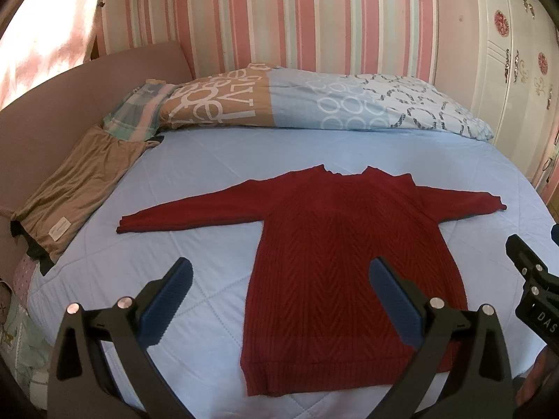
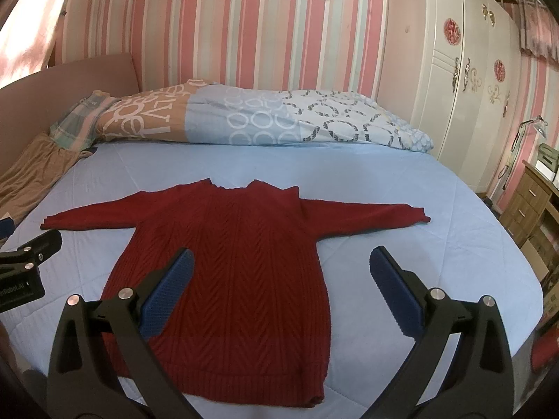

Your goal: Fold small clothes

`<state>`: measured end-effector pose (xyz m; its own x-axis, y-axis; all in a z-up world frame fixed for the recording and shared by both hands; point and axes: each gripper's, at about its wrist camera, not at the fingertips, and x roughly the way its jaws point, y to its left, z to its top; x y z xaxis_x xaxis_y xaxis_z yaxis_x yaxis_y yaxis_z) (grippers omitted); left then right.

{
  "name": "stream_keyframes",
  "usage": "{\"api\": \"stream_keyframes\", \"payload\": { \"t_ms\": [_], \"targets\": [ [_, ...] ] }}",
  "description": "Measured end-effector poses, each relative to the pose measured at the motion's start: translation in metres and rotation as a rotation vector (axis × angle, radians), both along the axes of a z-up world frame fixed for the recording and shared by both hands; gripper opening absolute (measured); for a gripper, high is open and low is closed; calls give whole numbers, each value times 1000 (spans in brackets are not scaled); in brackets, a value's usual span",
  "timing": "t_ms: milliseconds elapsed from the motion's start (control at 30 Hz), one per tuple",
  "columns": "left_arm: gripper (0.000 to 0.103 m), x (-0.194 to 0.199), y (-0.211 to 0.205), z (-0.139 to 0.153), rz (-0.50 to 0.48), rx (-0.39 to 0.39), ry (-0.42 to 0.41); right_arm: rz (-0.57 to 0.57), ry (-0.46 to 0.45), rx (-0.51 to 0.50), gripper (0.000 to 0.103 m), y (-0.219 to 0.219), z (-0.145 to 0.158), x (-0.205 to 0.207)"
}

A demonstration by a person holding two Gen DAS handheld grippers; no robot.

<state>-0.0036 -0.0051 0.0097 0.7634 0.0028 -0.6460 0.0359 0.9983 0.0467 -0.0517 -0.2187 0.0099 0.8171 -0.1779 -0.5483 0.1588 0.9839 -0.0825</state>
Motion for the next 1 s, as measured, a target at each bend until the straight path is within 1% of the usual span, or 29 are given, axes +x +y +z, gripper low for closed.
{"api": "stream_keyframes", "payload": {
  "t_ms": [1000],
  "targets": [
    [101,0,-3,0,-3,1,1,-1,2,-2,100,-1,2,0]
  ]
}}
